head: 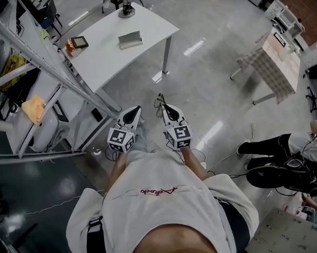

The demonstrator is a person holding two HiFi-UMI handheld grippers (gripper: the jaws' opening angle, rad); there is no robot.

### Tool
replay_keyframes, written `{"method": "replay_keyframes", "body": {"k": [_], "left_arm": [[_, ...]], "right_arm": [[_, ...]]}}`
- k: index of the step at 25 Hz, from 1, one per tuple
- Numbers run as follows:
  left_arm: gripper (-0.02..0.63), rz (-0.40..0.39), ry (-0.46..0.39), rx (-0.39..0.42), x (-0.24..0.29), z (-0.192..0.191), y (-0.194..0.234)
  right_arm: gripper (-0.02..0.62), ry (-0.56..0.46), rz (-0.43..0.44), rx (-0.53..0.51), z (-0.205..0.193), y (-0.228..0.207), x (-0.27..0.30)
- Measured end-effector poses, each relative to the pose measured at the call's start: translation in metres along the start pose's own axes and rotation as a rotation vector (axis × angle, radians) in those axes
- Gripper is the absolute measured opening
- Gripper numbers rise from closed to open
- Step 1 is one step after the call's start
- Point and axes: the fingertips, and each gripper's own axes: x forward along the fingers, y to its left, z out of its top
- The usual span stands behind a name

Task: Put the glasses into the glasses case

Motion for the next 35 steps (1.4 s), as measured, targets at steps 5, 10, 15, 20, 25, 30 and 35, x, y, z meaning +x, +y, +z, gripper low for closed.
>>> {"method": "replay_keyframes", "body": {"k": [5, 10, 15, 20, 25, 30, 35], "left_arm": [[0.023, -0.010, -0.004, -0.008, 0.030, 0.003, 0.026], [0.023, -0.011, -0.014, -0.017, 0.065, 0.015, 0.065], [0.023, -0.014, -0.008, -0.026, 0.100, 0.028, 0.113], [0.023, 0.000, -0.016, -0.033, 0.129, 0.048, 0.164], [0.023, 0.018, -0.022, -0.042, 0.149, 0.064, 0.207], [0.023, 0.021, -0.027, -0.047, 0.171, 0.074, 0.243], [0.023, 0.017, -0.034, -0.048, 0.189, 0.084, 0.276]], "right_arm": [[0.035, 0.013, -0.007, -0.007, 0.000, -0.017, 0.034], [0.035, 0.031, -0.004, -0.014, 0.007, -0.035, 0.081], [0.035, 0.047, -0.004, -0.016, 0.020, -0.050, 0.138], [0.035, 0.061, 0.006, -0.025, 0.037, -0.062, 0.196], [0.035, 0.067, 0.020, -0.038, 0.053, -0.069, 0.244], [0.035, 0.066, 0.025, -0.046, 0.066, -0.074, 0.286], [0.035, 0.065, 0.020, -0.053, 0.074, -0.082, 0.325]]}}
